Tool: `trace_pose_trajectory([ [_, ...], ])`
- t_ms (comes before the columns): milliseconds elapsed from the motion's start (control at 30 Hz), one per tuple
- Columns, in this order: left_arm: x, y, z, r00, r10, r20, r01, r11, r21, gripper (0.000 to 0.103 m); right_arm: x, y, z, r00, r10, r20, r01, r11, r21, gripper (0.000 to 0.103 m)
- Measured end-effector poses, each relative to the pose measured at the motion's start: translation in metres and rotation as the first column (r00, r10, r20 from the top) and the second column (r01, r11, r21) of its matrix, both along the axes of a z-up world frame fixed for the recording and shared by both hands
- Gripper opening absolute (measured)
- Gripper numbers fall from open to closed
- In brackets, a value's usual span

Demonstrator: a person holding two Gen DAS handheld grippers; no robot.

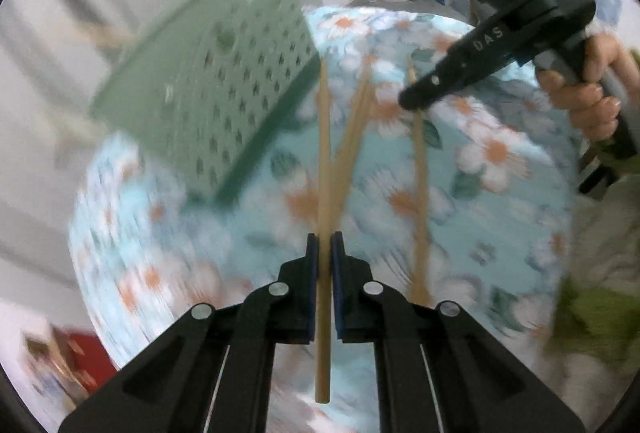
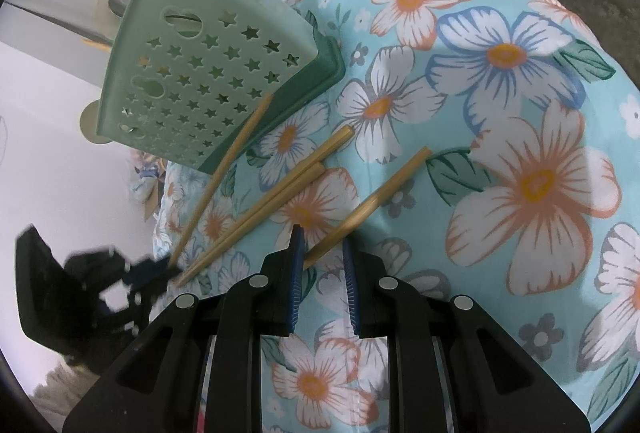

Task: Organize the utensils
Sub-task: 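Grasp another chopstick with the right gripper while the left lifts its chopstick upright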

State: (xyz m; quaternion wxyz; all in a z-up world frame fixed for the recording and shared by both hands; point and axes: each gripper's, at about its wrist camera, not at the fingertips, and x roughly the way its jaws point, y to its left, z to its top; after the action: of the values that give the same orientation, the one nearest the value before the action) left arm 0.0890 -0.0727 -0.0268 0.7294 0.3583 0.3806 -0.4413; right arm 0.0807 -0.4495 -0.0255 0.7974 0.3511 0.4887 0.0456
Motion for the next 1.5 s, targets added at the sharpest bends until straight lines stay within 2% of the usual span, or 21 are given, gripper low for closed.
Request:
trace_pose_trajectory([
  [100,-0.008,0.021,-0.015,0.986,0.091,-0.136,-0.091,0.996,0.008,0.006,0.0,0.001,0.0,1.0,0.0,0.001,0.0,1.0,-0.003,0.017],
  [167,-0.015,0.029,-0.025,0.972,0.123,-0.201,-0.122,0.992,0.021,0.007,0.001,0.001,0.0,1.0,0.002,0.0,-0.002,1.0,-0.004,0.017],
  [300,-0.019,0.037,-0.03,0.954,0.161,-0.252,-0.167,0.986,-0.005,0.011,0.003,0.003,0.001,1.0,0.002,-0.001,-0.002,1.0,-0.011,0.017],
  [367,-0.013,0.038,-0.028,0.935,0.178,-0.305,-0.198,0.98,-0.033,0.021,0.004,0.004,0.001,1.0,0.0,0.0,0.0,1.0,-0.013,0.017],
  [500,-0.003,0.029,-0.023,0.917,0.19,-0.35,-0.232,0.969,-0.081,0.026,0.003,0.005,0.0,1.0,-0.004,0.001,0.004,1.0,-0.01,0.017],
  [633,0.007,0.01,-0.018,0.922,0.171,-0.347,-0.226,0.966,-0.124,0.027,0.003,0.004,0.0,1.0,-0.002,0.001,0.002,1.0,-0.01,0.017],
  [733,0.016,-0.013,-0.016,0.942,0.154,-0.297,-0.206,0.967,-0.151,0.027,0.003,0.003,0.0,1.0,-0.003,0.003,0.003,1.0,-0.004,0.017],
  [1000,0.034,-0.054,-0.029,0.96,0.162,-0.228,-0.186,0.979,-0.089,0.027,0.003,-0.002,-0.002,1.0,-0.001,0.002,0.001,1.0,0.009,0.017],
  [1100,0.034,-0.064,-0.032,0.967,0.164,-0.195,-0.182,0.981,-0.075,0.021,0.002,-0.003,-0.002,1.0,-0.003,0.005,0.003,1.0,0.007,0.017],
  [1233,0.036,-0.072,-0.035,0.969,0.17,-0.179,-0.184,0.981,-0.068,0.007,0.0,-0.004,-0.002,1.0,-0.009,0.009,0.009,1.0,0.015,0.017],
  [1400,0.039,-0.082,-0.034,0.969,0.178,-0.171,-0.194,0.978,-0.079,0.007,-0.003,-0.008,-0.004,1.0,-0.02,0.017,0.02,0.999,0.039,0.017],
  [1500,0.036,-0.072,-0.026,0.969,0.179,-0.168,-0.196,0.977,-0.086,0.006,-0.005,-0.014,-0.006,0.999,-0.031,0.022,0.029,0.997,0.065,0.016],
])
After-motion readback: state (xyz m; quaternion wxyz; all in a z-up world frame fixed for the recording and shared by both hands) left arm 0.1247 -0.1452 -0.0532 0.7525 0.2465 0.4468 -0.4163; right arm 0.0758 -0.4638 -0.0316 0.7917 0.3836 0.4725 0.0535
